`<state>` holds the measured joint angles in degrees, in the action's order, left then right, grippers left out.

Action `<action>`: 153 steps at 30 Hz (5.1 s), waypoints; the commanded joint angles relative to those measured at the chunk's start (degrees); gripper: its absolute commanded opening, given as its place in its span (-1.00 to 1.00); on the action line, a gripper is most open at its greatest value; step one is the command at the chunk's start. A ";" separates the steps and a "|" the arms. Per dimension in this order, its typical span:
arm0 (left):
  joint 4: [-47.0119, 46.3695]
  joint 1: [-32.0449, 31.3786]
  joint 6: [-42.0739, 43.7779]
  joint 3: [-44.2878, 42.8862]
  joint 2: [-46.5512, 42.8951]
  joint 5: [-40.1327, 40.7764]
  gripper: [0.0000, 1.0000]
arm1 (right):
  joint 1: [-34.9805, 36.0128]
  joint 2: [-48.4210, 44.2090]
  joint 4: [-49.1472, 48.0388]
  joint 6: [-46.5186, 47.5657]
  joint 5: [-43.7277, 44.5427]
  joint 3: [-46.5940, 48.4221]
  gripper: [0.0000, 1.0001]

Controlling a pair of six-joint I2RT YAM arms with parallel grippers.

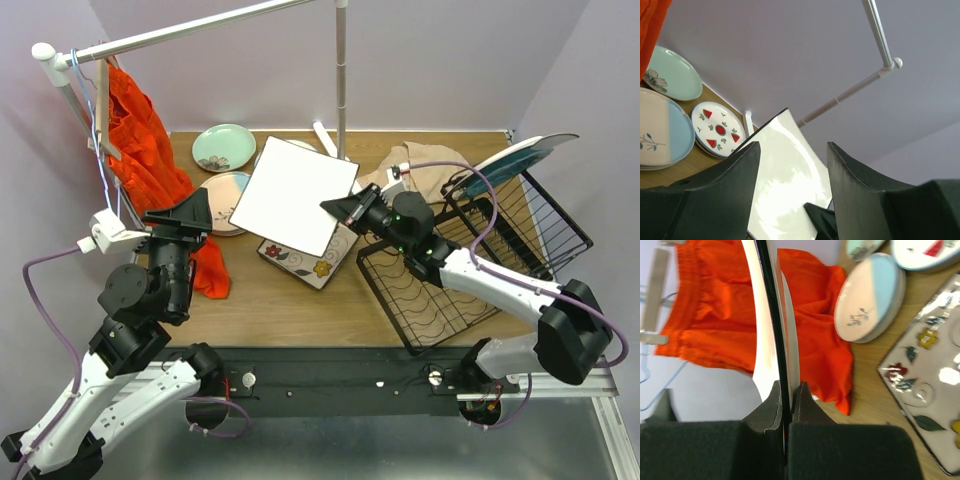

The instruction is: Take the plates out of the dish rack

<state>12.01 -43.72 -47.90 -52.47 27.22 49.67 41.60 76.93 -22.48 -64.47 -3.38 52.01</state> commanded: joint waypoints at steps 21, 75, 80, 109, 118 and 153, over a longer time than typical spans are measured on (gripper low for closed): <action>-5.95 0.04 8.26 2.28 -2.35 -4.93 0.28 | 2.08 7.02 -17.69 -6.91 19.63 -10.52 -0.99; -6.47 0.13 9.67 2.46 -1.30 -5.29 0.28 | 8.84 17.73 -8.63 -14.81 30.27 -4.37 -0.98; -6.47 0.13 9.49 2.46 -0.68 -5.55 0.28 | 8.76 17.47 -8.28 -14.63 28.78 -4.46 -0.99; -7.88 0.13 8.09 3.25 1.25 -7.04 0.28 | 6.30 15.45 1.73 -15.07 25.00 -3.32 -0.17; -8.32 0.04 7.82 3.51 1.34 -7.31 0.28 | 6.21 15.45 8.49 -14.90 26.22 -1.13 0.13; -8.85 0.04 7.21 4.74 0.90 -7.48 0.28 | 6.30 20.01 33.29 -14.37 28.08 8.90 0.20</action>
<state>3.95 -43.72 -40.38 -48.27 28.47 42.35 47.88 96.16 10.20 -78.46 23.92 59.00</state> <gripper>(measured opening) 0.640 0.602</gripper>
